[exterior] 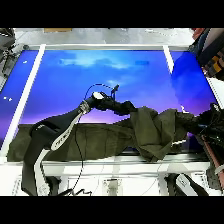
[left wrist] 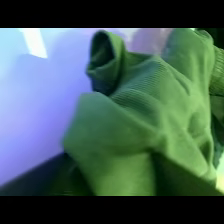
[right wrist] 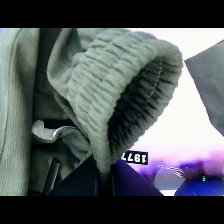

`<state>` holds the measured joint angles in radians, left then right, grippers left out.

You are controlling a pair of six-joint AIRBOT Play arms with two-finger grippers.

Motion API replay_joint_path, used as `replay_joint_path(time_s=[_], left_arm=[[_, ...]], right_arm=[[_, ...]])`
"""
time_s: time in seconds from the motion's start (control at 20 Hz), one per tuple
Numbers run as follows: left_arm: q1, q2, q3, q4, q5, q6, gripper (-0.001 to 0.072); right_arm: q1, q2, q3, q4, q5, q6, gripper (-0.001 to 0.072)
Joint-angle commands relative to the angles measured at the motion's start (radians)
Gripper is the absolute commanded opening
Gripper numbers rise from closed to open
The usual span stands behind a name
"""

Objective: Fold the clothes and pants, and hang the long-sleeved shirts on hangers.

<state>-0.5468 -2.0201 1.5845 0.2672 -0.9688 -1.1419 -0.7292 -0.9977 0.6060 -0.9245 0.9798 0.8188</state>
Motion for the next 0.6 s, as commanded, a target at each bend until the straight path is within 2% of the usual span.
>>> replay_joint_path(time_s=[0.0, 0.05, 0.15, 0.25, 0.55], left_arm=[[-0.023, -0.017, 0.001, -0.090, -0.015, 0.129, 0.0230], [-0.021, -0.017, 0.001, -0.126, -0.013, 0.201, 0.0022], [0.002, -0.017, 0.009, -0.249, 0.000, 0.343, 0.0027], [0.039, -0.013, 0.051, -0.304, 0.003, 0.401, 0.0026], [0.195, 0.145, 0.243, 0.006, 0.042, 0.402, 0.0025]], right_arm=[[0.001, 0.000, 0.000, 0.002, -0.004, 0.000, 0.0037], [0.001, 0.000, 0.000, 0.003, -0.003, 0.000, 0.0037], [0.001, 0.000, 0.000, 0.004, 0.000, 0.000, 0.0037], [0.001, 0.001, 0.003, 0.004, 0.005, 0.000, 0.0037], [0.001, 0.027, 0.051, 0.012, 0.028, 0.003, 0.0037]])
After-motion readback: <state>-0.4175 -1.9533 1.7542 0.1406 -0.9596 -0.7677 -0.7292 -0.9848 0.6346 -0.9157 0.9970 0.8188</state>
